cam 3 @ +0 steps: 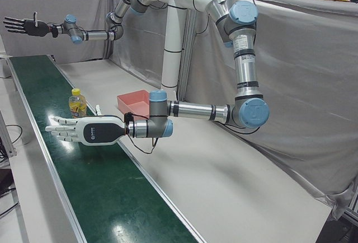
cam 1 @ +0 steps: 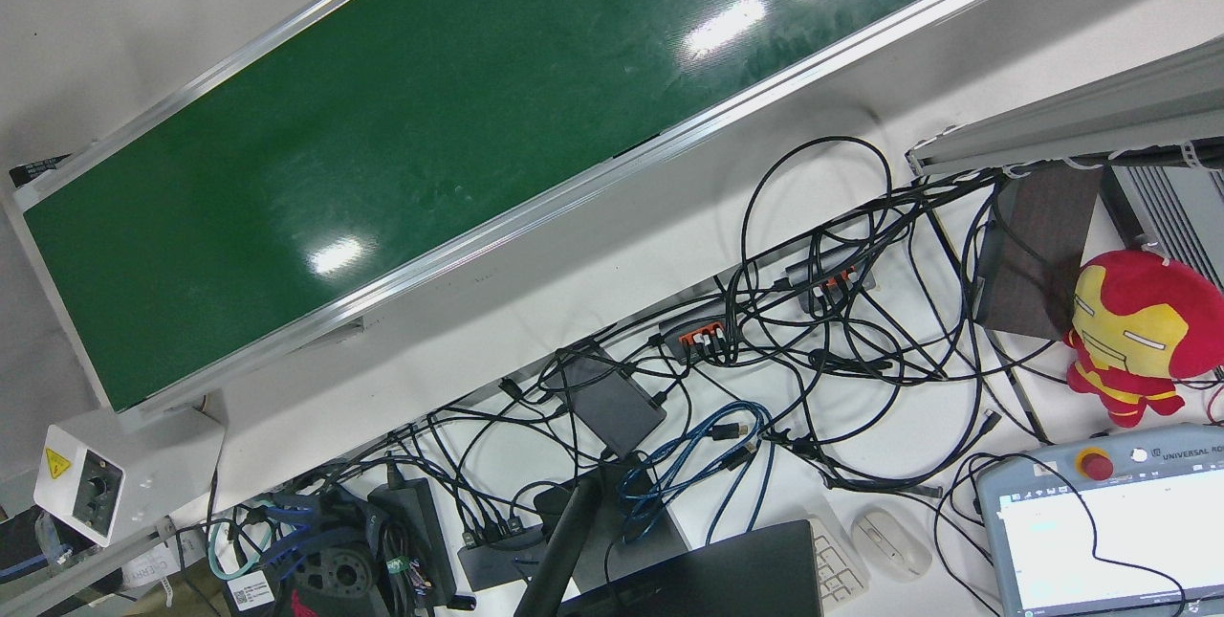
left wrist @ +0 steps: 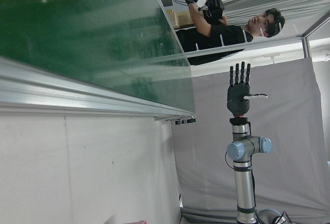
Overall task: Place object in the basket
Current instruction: 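Reach the left hand toward the orange juice bottle on the belt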
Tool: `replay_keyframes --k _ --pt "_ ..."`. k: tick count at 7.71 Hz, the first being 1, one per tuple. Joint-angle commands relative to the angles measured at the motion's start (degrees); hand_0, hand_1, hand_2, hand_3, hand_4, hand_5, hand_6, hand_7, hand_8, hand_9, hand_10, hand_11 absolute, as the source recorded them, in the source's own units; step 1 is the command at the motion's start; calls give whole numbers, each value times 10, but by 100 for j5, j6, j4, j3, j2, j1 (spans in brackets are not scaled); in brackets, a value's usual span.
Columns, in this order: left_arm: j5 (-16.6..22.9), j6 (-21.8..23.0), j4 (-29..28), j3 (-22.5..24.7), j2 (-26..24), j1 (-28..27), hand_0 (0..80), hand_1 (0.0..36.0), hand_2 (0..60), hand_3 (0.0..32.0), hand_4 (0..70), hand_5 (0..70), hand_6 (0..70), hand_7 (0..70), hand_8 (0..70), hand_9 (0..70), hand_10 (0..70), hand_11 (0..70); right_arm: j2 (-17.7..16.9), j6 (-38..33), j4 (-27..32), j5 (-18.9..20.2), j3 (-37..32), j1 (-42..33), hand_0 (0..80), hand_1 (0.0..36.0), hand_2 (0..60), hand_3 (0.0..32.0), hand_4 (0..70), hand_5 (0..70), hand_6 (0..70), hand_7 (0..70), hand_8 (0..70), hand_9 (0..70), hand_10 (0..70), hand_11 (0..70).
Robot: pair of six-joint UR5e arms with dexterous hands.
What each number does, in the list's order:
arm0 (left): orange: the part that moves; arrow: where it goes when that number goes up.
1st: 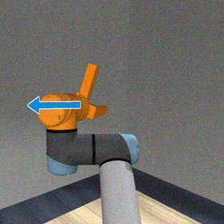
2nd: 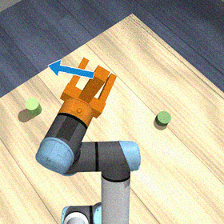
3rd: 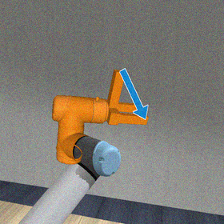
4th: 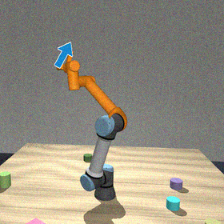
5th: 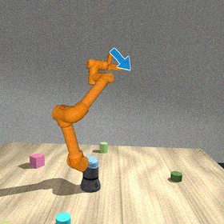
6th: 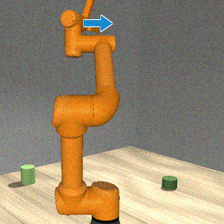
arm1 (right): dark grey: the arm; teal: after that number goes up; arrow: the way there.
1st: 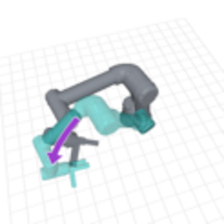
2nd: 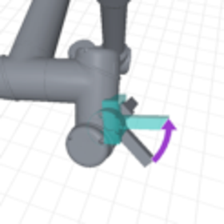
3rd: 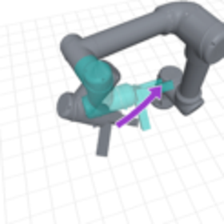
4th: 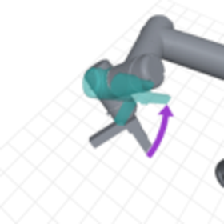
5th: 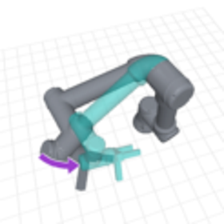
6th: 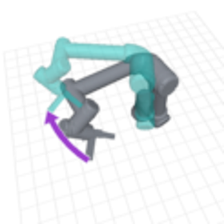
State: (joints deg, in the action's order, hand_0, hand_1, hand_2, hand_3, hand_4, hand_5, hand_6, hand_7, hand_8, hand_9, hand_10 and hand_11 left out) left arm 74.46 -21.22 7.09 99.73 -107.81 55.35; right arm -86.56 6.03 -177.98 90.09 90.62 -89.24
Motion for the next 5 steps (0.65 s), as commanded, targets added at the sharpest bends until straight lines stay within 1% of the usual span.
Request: replay_keyframes --k 1,2,5 --pt "-2 -75 230 -6 -247 -112 588 199 0 0 38 245 0 16 92 113 93 161 -1 -5 0 0 0 3 0 0 0 0 0 0 0 0 0 0 0 0" --pt "-2 -163 353 3 -397 -173 587 199 0 0 41 244 0 16 91 112 95 163 -1 -5 0 0 0 3 0 0 0 0 0 0 0 0 0 0 0 0" --pt "-2 -172 530 -6 -635 -340 596 207 0 0 50 261 0 20 96 119 98 168 7 -5 0 0 0 3 0 0 0 0 0 0 0 0 0 0 0 0"
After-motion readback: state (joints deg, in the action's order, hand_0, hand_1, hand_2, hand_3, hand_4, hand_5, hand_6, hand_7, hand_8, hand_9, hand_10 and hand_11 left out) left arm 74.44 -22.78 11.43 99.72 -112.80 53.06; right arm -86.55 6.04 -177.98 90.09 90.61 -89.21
